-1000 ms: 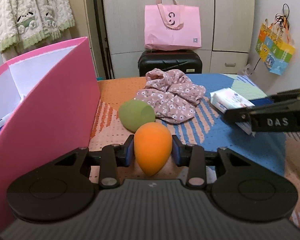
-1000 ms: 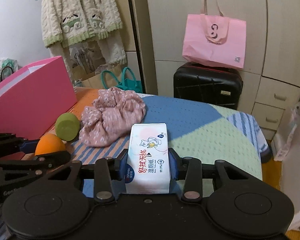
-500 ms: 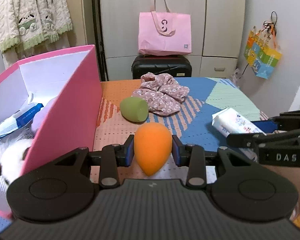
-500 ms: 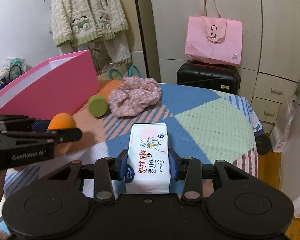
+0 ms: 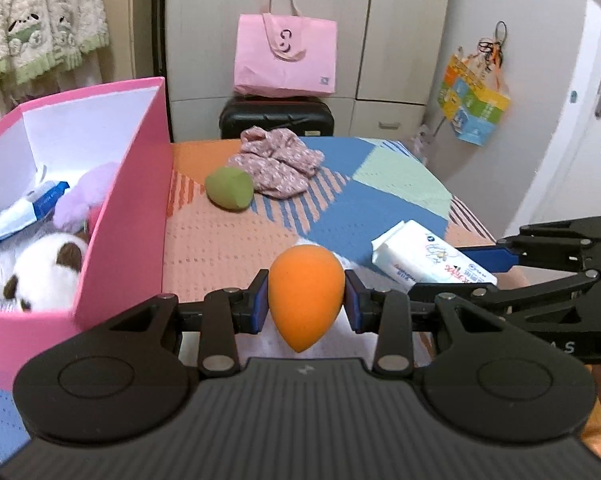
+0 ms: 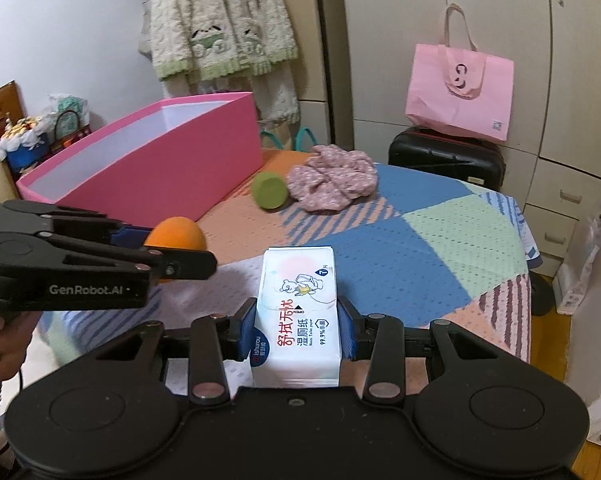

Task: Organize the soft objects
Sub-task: 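Carry the orange sponge with the left gripper while the right gripper carries the wipes pack over the box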

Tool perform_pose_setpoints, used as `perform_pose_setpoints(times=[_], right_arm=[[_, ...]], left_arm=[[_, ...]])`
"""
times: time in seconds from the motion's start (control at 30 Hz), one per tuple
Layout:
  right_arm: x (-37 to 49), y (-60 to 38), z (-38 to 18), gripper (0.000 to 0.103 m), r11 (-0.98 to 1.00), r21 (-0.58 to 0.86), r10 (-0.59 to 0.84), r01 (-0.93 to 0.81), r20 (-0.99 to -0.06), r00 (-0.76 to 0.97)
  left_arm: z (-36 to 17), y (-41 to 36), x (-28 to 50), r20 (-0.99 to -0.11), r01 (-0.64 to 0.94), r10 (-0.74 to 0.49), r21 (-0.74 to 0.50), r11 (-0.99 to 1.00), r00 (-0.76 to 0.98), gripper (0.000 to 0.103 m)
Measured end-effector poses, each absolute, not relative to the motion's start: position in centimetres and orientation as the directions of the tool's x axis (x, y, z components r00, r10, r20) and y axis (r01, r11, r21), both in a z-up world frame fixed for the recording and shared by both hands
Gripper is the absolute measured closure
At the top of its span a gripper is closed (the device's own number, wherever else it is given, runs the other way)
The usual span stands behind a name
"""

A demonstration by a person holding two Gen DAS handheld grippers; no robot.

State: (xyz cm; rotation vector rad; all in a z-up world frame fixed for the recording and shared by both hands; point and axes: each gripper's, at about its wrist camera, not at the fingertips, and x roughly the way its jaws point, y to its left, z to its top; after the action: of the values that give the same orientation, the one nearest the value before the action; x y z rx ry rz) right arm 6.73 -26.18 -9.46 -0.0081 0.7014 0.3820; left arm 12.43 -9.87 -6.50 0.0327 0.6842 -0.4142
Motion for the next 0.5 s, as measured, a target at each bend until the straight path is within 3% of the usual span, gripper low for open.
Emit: perform_pose_setpoints(times=[0.5], right_arm=[[2.1, -23.3, -8.4, 0.057, 0.9, 0.085, 0.37, -0.428, -0.668, 0.645]], left_arm=[[-6.4, -5.1, 8.5, -0.657, 0.408, -0.412, -0.17, 0.897, 0.632, 0.067]])
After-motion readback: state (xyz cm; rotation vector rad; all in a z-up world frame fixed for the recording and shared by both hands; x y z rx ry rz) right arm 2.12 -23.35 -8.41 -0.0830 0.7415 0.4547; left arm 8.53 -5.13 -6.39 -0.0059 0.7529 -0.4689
